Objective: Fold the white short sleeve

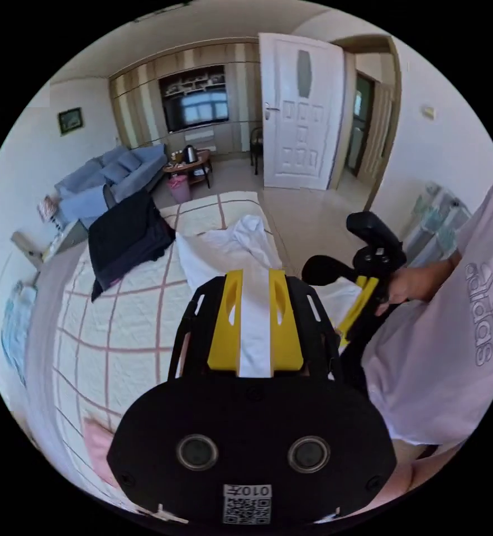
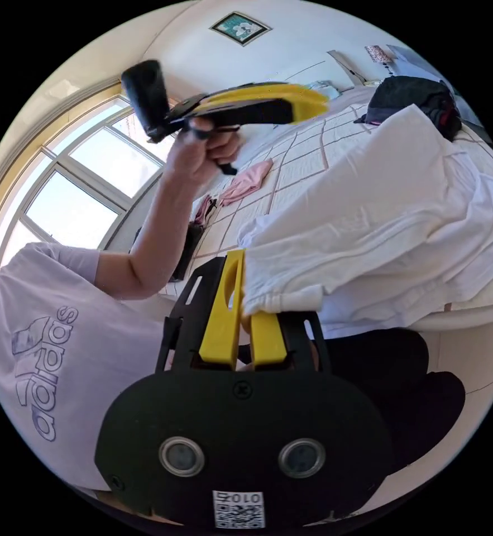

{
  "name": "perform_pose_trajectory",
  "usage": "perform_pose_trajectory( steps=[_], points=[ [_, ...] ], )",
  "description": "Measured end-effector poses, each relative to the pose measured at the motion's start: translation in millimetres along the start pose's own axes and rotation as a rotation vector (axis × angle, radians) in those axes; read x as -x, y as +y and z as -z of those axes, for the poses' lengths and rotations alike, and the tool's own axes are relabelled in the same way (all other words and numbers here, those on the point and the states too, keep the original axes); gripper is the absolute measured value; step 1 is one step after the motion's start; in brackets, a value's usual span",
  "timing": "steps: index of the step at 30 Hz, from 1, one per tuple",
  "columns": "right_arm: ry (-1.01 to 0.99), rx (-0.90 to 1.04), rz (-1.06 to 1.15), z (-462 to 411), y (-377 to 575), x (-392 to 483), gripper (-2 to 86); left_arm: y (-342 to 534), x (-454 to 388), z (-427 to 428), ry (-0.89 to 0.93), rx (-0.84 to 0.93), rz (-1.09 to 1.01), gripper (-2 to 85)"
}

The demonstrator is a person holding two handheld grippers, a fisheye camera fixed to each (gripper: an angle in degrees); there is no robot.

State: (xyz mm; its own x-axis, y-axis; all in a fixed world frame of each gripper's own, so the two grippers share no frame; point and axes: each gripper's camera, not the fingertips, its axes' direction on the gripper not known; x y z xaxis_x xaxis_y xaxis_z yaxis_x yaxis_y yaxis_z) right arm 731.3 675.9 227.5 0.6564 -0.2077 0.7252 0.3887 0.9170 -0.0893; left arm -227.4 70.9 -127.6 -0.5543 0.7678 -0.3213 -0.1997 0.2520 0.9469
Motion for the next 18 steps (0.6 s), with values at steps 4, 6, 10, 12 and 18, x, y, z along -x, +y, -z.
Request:
perform_pose_trajectory(
  steps=[4,6,10,12,18],
  points=[
    [-0.004,0.028,0.101,-4.2,1.6,17.8,1.7,-76.5,17.2,-88.0,0.114,0.118,-0.281,7.8],
    [-0.002,0.037,0.122,-7.1,2.4,22.4,1.7,-99.3,21.9,-120.6,0.219,0.183,-0.336,8.4],
    [-0.04,0.06,0.138,-21.3,4.7,31.2,1.8,-131.0,1.3,-170.8,0.227,0.318,-0.557,9.2],
    [-0.06,0.073,0.152,-25.5,5.8,39.0,1.8,-137.4,-5.0,-185.7,0.209,0.366,-0.634,9.4],
    [-0.052,0.054,0.167,-13.7,7.5,53.5,1.8,-125.7,-15.6,-210.2,0.32,0.498,-0.811,7.6]
  ],
)
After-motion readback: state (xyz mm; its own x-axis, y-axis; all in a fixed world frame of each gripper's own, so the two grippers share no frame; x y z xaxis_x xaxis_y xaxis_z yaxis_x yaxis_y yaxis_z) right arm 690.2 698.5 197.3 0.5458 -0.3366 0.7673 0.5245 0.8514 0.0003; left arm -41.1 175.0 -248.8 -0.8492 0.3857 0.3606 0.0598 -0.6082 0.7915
